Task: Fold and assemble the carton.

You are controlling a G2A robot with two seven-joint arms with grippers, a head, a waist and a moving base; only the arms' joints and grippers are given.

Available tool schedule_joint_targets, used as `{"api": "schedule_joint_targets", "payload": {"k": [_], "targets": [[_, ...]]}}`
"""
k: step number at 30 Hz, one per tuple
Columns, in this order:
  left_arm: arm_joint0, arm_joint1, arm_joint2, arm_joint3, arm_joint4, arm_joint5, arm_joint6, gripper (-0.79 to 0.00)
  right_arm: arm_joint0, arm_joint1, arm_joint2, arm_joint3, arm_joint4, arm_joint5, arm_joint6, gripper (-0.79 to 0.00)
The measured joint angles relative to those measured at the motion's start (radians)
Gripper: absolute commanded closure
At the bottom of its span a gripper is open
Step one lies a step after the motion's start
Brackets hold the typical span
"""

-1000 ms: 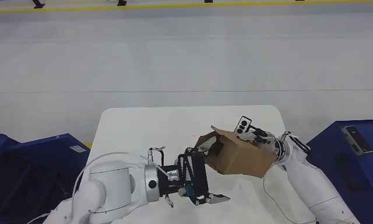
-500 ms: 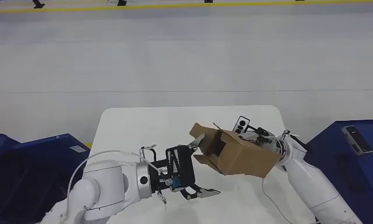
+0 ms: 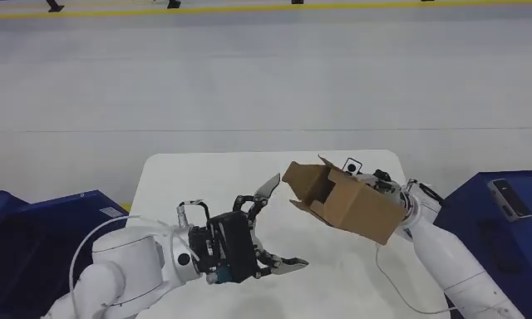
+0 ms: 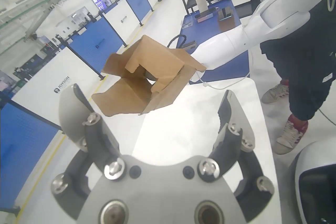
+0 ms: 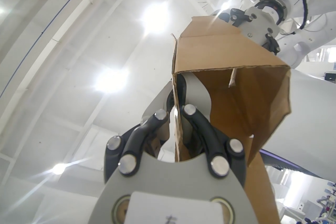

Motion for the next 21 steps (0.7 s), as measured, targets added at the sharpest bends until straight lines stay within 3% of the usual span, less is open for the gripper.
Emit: {"api": "schedule_joint_targets", "payload": {"k": [5,10,21], "targets": [[0.023,-0.002,0.062,0.000,0.141,-0.054,0.069,-0.785,0.018,0.005,-0.013,0.013,0.034,0.015,-0.016,0.000],[0.012,-0.014,0.157,0.000,0.265,-0.020,0.091,-0.785,0.038,0.005,-0.030,0.031,0.042,0.027,-0.028,0.000],[-0.048,-0.035,0.230,0.003,0.244,0.029,0.005,-0.785,0.055,0.006,-0.076,0.035,0.018,0.020,-0.020,0.000]]}}
